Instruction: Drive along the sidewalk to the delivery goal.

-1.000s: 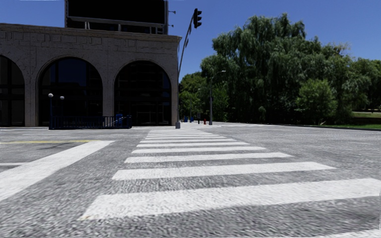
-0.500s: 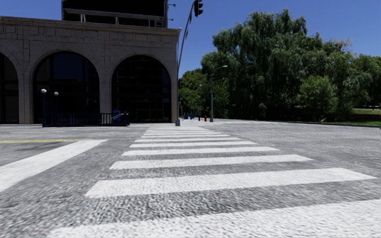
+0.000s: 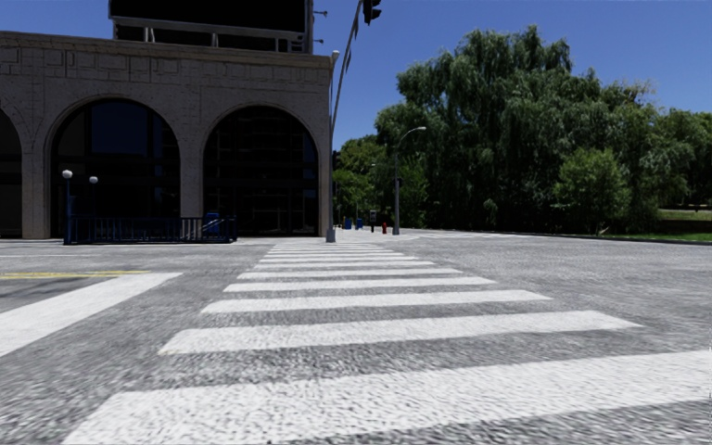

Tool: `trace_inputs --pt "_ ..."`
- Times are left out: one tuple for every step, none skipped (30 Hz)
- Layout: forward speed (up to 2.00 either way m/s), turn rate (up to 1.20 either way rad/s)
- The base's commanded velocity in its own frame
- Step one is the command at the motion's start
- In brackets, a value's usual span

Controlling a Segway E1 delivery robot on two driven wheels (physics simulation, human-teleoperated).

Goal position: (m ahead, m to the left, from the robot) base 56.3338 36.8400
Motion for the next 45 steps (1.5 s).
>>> trace_inputs --pt "1.31 0.0" --pt "1.31 0.0" --pt "1.31 0.03" --pt "1.31 0.07" --pt "1.31 0.07" --pt "1.31 0.11" --pt "1.31 0.12" --pt "2.0 0.13" --pt "2.0 0.13" --pt "2.0 0.14" --pt "2.0 0.14" --pt "2.0 0.14" --pt "2.0 0.14" --pt "2.0 0.14" --pt "2.0 0.15" --pt "2.0 0.15" --pt "2.0 0.15" --pt "2.0 0.16" --pt "2.0 0.16" --pt "2.0 0.14" --pt "2.0 0.0" --pt "2.0 0.0" --pt "2.0 0.0" --pt "2.0 0.0" --pt "2.0 0.0" --pt "2.0 0.0" --pt "2.0 0.0" --pt "2.0 0.0" --pt "2.0 0.0" --pt "2.0 0.0" --pt "2.0 0.0" --pt "2.0 0.0" --pt "2.0 0.0" --pt "2.0 0.0" --pt "2.0 0.0" --pt "2.0 0.0" --pt "2.0 0.0" --pt "2.0 0.0" --pt "2.0 0.0" --pt "2.0 0.0" --pt "2.0 0.0" --pt "2.0 0.0" --pt "2.0 0.0" --pt "2.0 0.0" --pt "2.0 0.0"
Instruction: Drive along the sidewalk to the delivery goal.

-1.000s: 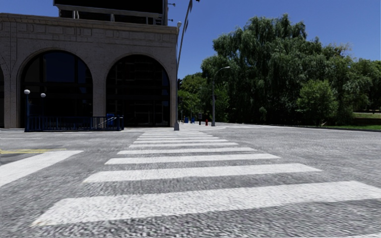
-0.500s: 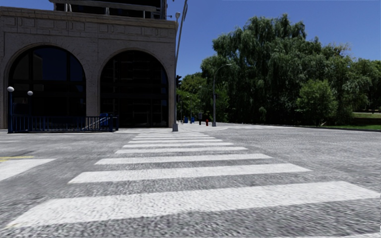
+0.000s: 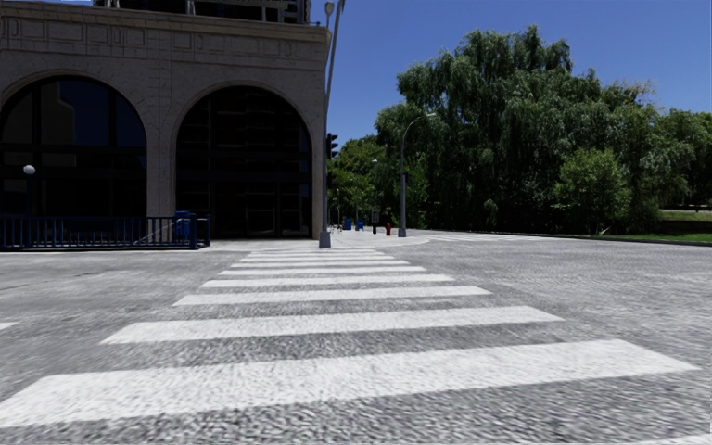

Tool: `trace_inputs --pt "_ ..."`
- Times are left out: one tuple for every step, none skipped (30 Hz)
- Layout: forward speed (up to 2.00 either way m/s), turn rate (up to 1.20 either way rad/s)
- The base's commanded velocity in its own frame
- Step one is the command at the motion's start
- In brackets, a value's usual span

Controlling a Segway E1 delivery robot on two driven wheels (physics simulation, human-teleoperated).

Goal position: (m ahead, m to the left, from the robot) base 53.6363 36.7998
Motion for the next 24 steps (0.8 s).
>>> trace_inputs --pt "2.0 0.0" --pt "2.0 0.0" --pt "2.0 0.0" --pt "2.0 0.0" --pt "2.0 0.0" --pt "2.0 0.0" --pt "2.0 0.0" --pt "2.0 0.0" --pt "2.0 0.0" --pt "2.0 0.0" --pt "2.0 0.0" --pt "2.0 0.0" --pt "2.0 0.0" --pt "2.0 0.0" --pt "2.0 0.0" --pt "2.0 0.0" --pt "2.0 0.0" --pt "2.0 0.0" --pt "2.0 0.0" --pt "2.0 0.0" --pt "2.0 0.0" --pt "2.0 0.0" --pt "2.0 0.0" --pt "2.0 0.0"
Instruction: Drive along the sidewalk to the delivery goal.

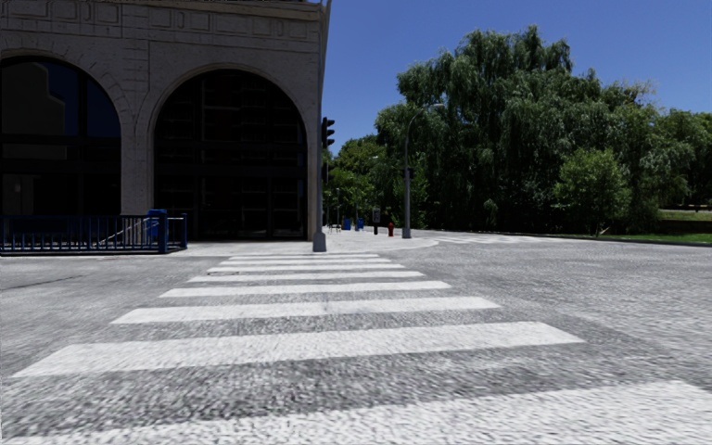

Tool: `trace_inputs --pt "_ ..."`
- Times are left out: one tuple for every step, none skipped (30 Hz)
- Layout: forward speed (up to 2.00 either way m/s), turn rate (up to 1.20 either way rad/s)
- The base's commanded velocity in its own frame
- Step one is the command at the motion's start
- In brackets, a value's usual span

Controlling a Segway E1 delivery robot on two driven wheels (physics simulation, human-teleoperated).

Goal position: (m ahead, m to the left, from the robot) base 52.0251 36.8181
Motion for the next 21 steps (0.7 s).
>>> trace_inputs --pt "2.0 0.0" --pt "2.0 0.0" --pt "2.0 0.0" --pt "2.0 0.0" --pt "2.0 0.0" --pt "2.0 0.0" --pt "2.0 0.0" --pt "2.0 0.0" --pt "2.0 0.0" --pt "2.0 0.0" --pt "2.0 0.0" --pt "2.0 0.0" --pt "2.0 0.0" --pt "2.0 0.0" --pt "2.0 0.0" --pt "2.0 0.0" --pt "2.0 0.0" --pt "2.0 0.0" --pt "2.0 0.0" --pt "2.0 0.0" --pt "2.0 0.0"
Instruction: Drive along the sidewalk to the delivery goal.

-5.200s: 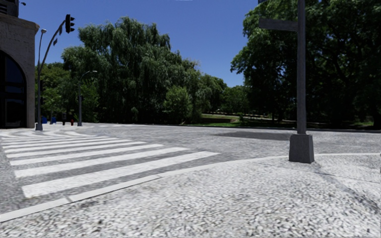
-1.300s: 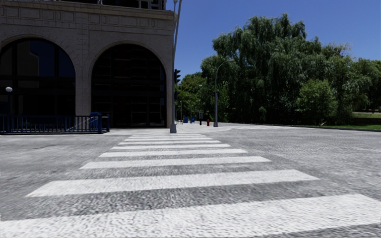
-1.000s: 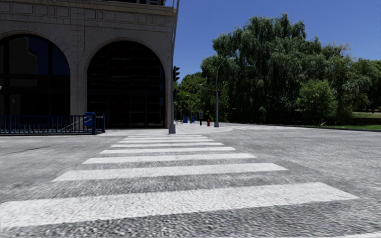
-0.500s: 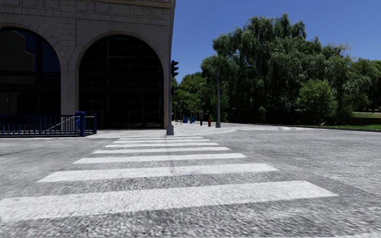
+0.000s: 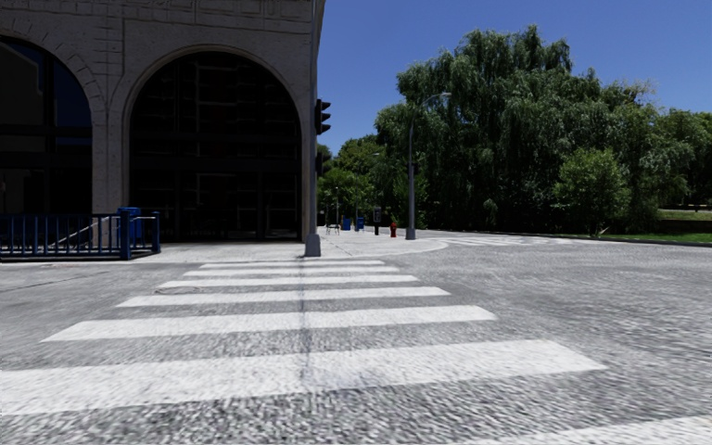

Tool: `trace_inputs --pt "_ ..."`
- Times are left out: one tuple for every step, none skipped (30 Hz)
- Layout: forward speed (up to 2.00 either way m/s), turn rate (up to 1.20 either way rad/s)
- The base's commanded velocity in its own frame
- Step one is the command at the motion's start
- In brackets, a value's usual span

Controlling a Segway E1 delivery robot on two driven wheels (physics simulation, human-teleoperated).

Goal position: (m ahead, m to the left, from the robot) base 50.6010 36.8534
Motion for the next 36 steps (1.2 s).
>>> trace_inputs --pt "2.0 0.0" --pt "2.0 0.0" --pt "2.0 0.0" --pt "2.0 0.0" --pt "2.0 0.0" --pt "2.0 0.0" --pt "2.0 0.0" --pt "2.0 0.0" --pt "2.0 0.0" --pt "2.0 0.0" --pt "2.0 0.0" --pt "2.0 0.0" --pt "2.0 0.0" --pt "2.0 0.0" --pt "2.0 0.0" --pt "2.0 0.0" --pt "2.0 0.0" --pt "2.0 0.0" --pt "2.0 0.0" --pt "2.0 0.0" --pt "2.0 0.0" --pt "2.0 0.0" --pt "2.0 0.0" --pt "2.0 0.0" --pt "2.0 0.0" --pt "2.0 0.0" --pt "2.0 0.0" --pt "2.0 0.0" --pt "2.0 0.0" --pt "2.0 0.11" --pt "2.0 0.17" --pt "2.0 0.17" --pt "2.0 0.18" --pt "2.0 0.18" --pt "2.0 0.18" --pt "2.0 0.18"
